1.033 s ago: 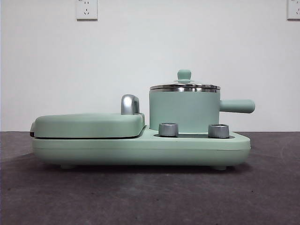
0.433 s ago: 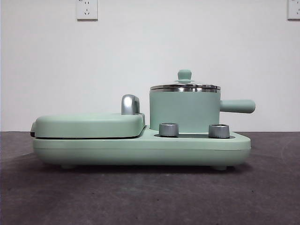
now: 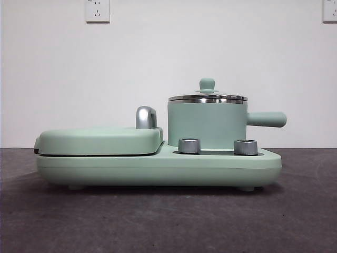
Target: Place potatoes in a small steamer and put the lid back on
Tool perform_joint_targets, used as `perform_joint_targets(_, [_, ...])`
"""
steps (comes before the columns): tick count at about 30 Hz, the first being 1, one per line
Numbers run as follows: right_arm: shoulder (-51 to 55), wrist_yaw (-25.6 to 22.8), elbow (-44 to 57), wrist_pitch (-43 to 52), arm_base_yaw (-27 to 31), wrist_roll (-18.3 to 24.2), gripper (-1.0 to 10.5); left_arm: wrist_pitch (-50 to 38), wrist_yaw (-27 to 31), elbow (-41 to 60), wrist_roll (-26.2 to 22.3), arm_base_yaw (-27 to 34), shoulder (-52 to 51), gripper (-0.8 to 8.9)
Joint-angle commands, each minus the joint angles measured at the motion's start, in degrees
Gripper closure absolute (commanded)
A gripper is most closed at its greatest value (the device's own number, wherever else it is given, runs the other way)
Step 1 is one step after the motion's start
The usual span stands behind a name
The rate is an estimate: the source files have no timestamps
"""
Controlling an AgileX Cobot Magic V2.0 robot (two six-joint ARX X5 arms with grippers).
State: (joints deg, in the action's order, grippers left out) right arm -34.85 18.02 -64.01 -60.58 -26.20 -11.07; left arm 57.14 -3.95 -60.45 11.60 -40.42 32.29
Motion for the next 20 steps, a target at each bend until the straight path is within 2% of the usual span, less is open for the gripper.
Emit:
perform_joint_targets(1, [-0.22, 0.00, -0.55, 0.61, -0.31, 0.57, 9.2, -0.66, 0.07, -0.48, 0.04, -0.48, 0.24, 8.08])
perform_joint_targets(13, [-0.22, -0.04, -0.55, 0.63, -0.31, 0.63, 9.2, -1.51, 0.22, 0.04, 0.04, 0.57, 0.02, 8.08])
perform_joint_targets(17, [-0.22, -0.02, -0.55, 0.61, -0.31, 0.63, 9.2, -5.29, -2.80, 3.63, 0.04, 6.60, -0.48, 8.08])
perform_joint_targets(20, [-0.22, -0.04, -0.55, 0.63, -0.31, 0.63, 9.2, -13.07, -3.65, 11.30, -0.61, 13.31, -3.28, 8.08])
